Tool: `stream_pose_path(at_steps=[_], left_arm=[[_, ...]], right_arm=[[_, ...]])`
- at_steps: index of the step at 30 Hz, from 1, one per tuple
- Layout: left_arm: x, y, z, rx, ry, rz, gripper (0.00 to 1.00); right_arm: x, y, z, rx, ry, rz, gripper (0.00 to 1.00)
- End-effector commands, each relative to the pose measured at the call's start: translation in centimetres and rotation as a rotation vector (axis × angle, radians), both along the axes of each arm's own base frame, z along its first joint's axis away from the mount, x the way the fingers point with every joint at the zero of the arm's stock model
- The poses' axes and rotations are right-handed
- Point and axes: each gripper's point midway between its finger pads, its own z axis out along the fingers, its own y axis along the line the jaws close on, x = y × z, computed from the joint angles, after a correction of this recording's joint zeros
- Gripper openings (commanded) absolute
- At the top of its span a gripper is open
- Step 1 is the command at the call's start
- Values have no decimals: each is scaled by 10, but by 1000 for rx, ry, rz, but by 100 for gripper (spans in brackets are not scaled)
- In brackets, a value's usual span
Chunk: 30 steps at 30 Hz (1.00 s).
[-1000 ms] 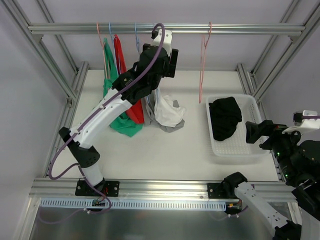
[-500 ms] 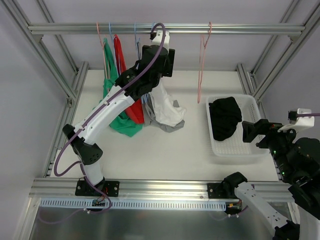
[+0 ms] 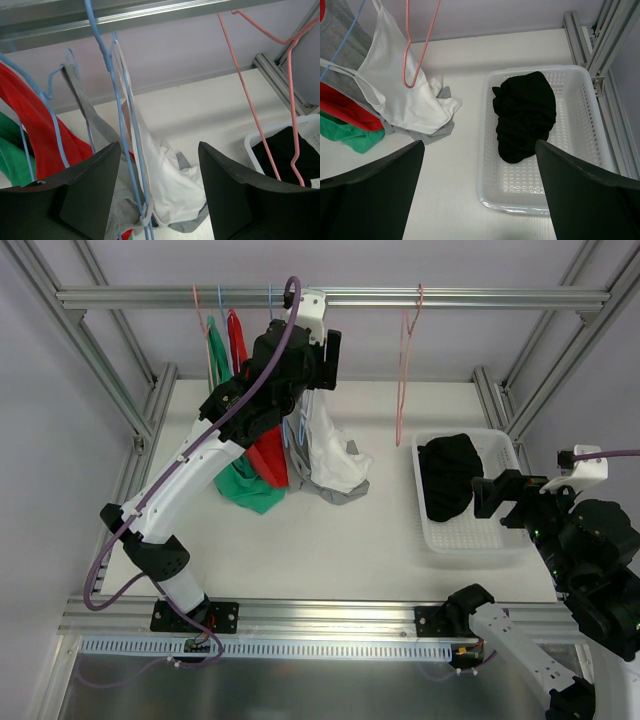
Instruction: Remove the tank top from the hanger
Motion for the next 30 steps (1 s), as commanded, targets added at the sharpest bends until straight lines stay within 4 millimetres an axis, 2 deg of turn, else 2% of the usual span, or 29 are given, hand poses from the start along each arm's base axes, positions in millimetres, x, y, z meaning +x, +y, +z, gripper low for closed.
stream_pose_path(at_steps=[1, 6, 9, 11, 13, 15, 16, 17, 18, 20, 21, 26, 30], left_arm=[[3, 4, 8, 16, -29, 7, 64], [36, 9, -24, 36, 32, 58, 63], [51, 16, -39, 39, 62, 84, 59], [54, 14, -42, 37, 69, 74, 58], [55, 11, -44, 44, 72, 62, 54], [56, 9, -44, 44, 72, 48, 41], [55, 8, -43, 43, 71, 41, 36], [55, 8, -42, 40, 69, 38, 22], [53, 7, -40, 32, 69, 30, 14], [50, 7, -40, 25, 74, 20, 3], [46, 9, -34, 7, 67, 19, 0], [30, 4, -13, -63, 53, -48, 0], [11, 1, 15, -131, 14, -96, 0]], right_arm=[[6, 9, 11, 22, -32, 30, 100], [4, 12, 14, 34, -41, 52, 100], [1, 12, 16, 40, -50, 58, 99], [1, 13, 16, 40, -49, 64, 99], [1, 14, 15, 38, -47, 69, 100], [1, 13, 15, 35, -46, 66, 99], [1, 14, 15, 35, -45, 69, 99], [2, 14, 16, 38, -47, 70, 99], [2, 14, 16, 37, -45, 69, 100], [3, 15, 15, 37, -41, 69, 100], [4, 16, 14, 33, -35, 72, 99], [7, 18, 12, 31, -31, 78, 99], [8, 20, 13, 29, -34, 85, 99]])
